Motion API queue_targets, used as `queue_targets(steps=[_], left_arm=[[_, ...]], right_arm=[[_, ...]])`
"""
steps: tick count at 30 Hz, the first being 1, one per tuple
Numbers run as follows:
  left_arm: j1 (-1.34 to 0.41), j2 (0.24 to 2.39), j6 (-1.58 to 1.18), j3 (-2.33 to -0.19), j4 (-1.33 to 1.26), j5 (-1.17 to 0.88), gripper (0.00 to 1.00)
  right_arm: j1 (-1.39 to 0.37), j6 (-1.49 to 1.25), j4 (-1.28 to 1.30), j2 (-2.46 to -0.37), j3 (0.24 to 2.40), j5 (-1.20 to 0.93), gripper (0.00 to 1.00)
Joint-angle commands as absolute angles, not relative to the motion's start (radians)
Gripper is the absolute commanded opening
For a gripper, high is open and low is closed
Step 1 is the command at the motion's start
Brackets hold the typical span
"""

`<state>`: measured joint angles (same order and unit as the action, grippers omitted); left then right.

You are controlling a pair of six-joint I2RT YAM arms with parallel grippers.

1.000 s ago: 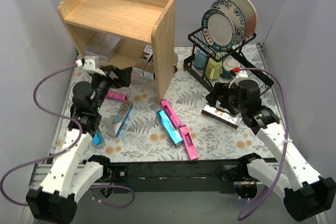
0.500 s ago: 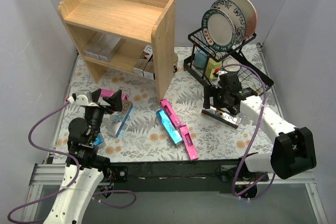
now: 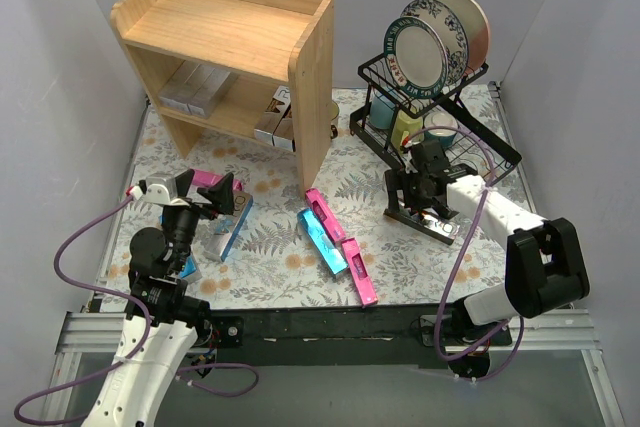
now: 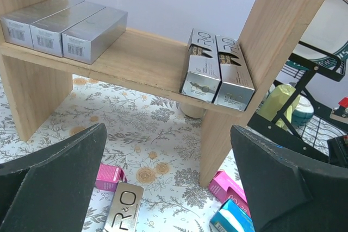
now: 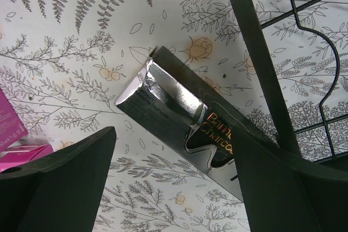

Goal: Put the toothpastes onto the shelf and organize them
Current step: Adjust the toothpaste at the center of the board.

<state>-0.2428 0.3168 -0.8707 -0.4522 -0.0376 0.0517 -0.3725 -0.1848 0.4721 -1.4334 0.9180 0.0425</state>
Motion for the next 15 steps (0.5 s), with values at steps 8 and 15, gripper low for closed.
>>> queue_targets(steps=[8,15], left_arm=[[-0.255,0.310,-0.853,-0.443,-0.051,0.029,0.98],[-0.255,0.319,-0.851,-0.443,-0.051,0.020,0.98]], right_arm=[[-0.452,-0.193,0.456,-1.436,0.865,0.055,0.94],[-0.598,-0.248,0.457,-1.450,0.865,0.029,0.93]])
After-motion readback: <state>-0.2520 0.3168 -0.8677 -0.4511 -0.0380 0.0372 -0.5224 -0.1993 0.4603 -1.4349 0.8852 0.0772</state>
